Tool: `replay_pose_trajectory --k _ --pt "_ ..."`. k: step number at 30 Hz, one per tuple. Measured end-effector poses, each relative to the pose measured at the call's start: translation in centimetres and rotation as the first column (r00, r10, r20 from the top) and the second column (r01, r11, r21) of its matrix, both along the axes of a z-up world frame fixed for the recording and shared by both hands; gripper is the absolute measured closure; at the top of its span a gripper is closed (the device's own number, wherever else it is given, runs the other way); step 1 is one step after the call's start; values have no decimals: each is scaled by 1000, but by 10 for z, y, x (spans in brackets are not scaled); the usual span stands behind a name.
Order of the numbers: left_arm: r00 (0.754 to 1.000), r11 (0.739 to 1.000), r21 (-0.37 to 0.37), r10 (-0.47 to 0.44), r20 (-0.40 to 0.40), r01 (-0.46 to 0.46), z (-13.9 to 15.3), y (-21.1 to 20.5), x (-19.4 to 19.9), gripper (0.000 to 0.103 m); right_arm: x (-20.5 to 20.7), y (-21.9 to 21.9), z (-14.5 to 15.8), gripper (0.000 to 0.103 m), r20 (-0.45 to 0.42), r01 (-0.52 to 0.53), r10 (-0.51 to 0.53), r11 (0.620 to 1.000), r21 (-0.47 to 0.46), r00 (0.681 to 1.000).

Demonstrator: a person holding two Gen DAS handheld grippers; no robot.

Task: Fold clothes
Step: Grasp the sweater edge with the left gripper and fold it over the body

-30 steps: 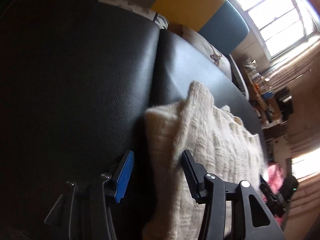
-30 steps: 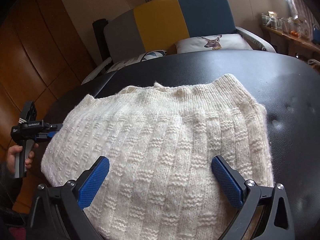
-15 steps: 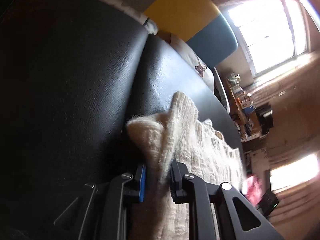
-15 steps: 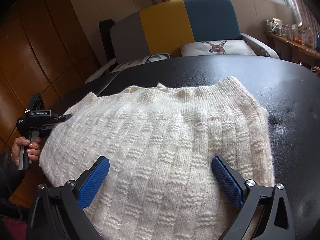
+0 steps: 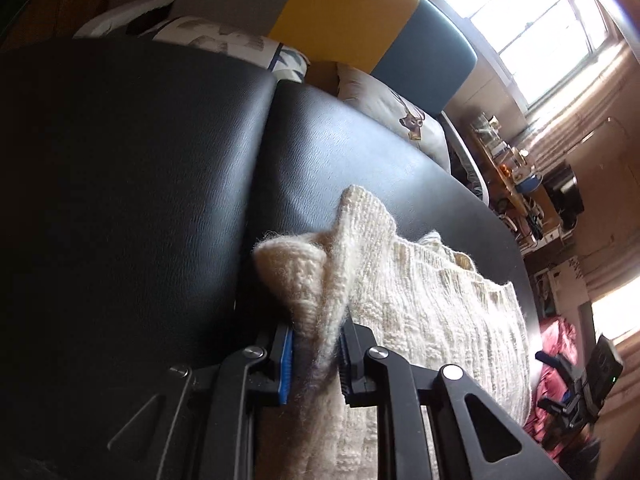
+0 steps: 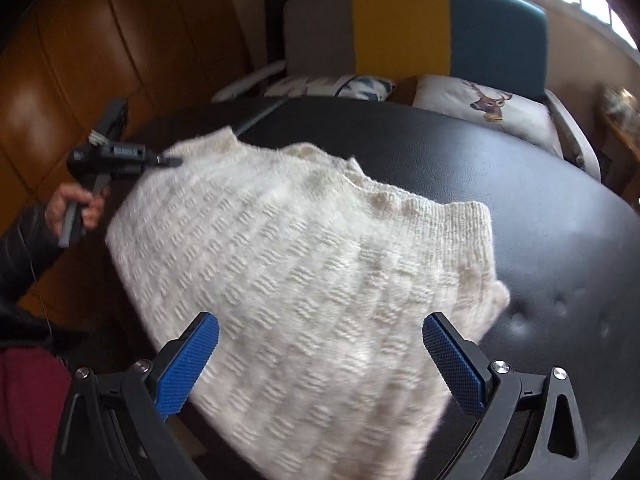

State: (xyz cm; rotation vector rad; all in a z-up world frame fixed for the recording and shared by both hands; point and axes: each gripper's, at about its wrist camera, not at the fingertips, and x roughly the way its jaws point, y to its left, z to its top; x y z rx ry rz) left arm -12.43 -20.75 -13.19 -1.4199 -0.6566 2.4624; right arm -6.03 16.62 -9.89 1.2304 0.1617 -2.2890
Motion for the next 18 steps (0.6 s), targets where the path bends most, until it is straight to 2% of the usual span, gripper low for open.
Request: replay_pose_trajectory --k 6,9,11,13,18 --pt "1000 998 -60 -14 -5 14 17 0 -14 87 -8 -5 -28 0 115 -153 138 978 139 984" --pt "999 999 -35 -32 6 32 28 1 -20 87 -10 -9 -45 0 176 -231 197 953 195 964" --pt "999 999 13 -52 0 52 40 3 -20 87 -11 -11 -54 0 208 -271 227 937 219 951" --pt "997 994 73 -78 -13 79 55 6 -17 88 -9 -8 -56 0 194 -258 221 946 198 956" --pt "989 960 240 -137 -56 147 91 30 2 88 8 -1 -59 0 142 -217 193 959 183 971"
